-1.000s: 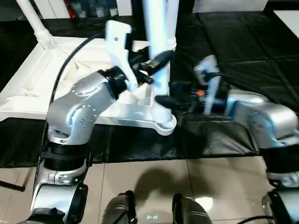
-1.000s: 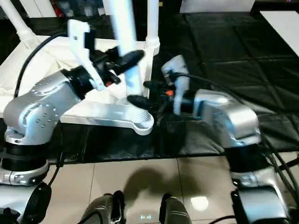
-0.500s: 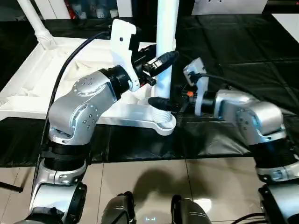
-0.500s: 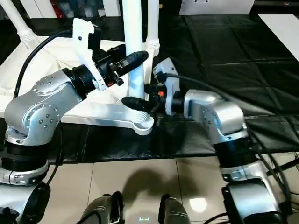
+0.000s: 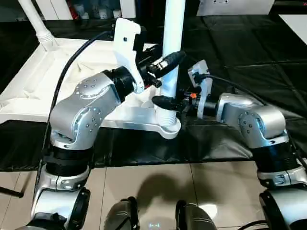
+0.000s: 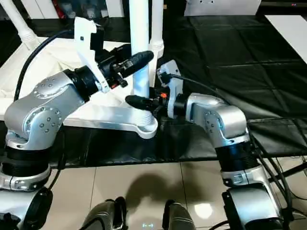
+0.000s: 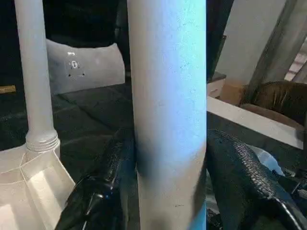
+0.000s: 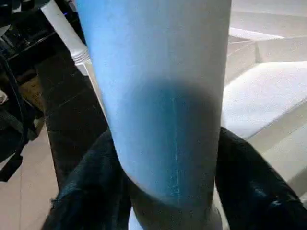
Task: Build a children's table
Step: Rotate table base
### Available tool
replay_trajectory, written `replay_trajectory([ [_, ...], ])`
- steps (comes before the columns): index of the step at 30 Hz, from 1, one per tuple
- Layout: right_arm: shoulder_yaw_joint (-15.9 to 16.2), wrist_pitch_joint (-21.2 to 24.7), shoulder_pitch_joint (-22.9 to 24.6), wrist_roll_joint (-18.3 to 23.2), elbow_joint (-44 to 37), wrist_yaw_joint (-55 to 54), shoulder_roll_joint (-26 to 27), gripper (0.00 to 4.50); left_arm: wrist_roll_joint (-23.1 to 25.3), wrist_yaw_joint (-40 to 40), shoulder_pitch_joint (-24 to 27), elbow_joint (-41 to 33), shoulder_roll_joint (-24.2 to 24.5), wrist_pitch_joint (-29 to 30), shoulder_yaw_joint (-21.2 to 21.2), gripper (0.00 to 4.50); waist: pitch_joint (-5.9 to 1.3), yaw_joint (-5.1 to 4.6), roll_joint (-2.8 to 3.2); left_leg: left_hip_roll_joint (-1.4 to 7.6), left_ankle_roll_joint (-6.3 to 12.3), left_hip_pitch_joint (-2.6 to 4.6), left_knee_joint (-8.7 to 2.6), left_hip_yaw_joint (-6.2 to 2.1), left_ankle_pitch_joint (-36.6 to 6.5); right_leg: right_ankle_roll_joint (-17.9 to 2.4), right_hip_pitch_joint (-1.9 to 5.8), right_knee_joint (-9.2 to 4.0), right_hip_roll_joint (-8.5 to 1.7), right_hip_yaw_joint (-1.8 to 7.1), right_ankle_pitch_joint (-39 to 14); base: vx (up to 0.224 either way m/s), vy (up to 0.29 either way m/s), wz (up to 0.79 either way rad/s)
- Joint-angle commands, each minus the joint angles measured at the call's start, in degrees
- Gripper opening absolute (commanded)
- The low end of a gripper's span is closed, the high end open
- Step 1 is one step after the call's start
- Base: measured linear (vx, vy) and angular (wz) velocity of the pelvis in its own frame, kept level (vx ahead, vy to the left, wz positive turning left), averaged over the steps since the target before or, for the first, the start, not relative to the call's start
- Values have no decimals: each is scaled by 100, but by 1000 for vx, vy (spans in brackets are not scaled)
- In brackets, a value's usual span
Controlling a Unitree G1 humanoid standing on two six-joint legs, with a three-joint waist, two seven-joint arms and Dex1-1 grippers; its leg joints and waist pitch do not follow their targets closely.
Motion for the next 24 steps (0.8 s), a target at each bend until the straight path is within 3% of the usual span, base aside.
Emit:
replay_trajectory([
  [1,-59,117,48,57,39,39,21,236,28,5,-12,-145,0,-18,6,226,-729,16,-105,279,283,218,-316,-173,-748,-1175,356,-354,-438,241,-1537,0,0,0],
  [7,-18,128,68,18,71,77,25,198,23,7,-9,-158,2,-11,18,226,-719,17,-110,280,268,220,-320,-173,-796,-1141,352,-369,-445,241,-1639,0,0,0],
  [16,-65,59,44,-35,114,91,59,191,-45,-98,-19,-169,31,-72,75,226,-712,15,-107,279,220,227,-322,-175,-876,-1116,342,-377,-442,244,-1754,0,0,0],
  [22,-351,-10,115,47,88,-97,149,191,-1065,-260,80,-356,-310,92,686,226,-702,24,-96,270,166,220,-314,-168,-897,-1198,338,-375,-446,245,-1756,0,0,0],
  [23,-393,11,124,66,92,-135,163,191,-1175,-210,69,-339,-375,117,780,261,-693,16,-89,267,181,217,-313,-165,-916,-1217,333,-374,-433,243,-1740,0,0,0],
  [24,-419,12,141,84,80,-137,163,191,-1259,-205,65,-335,-404,138,835,261,-692,15,-97,262,187,217,-313,-162,-936,-1219,337,-385,-431,241,-1755,0,0,0],
])
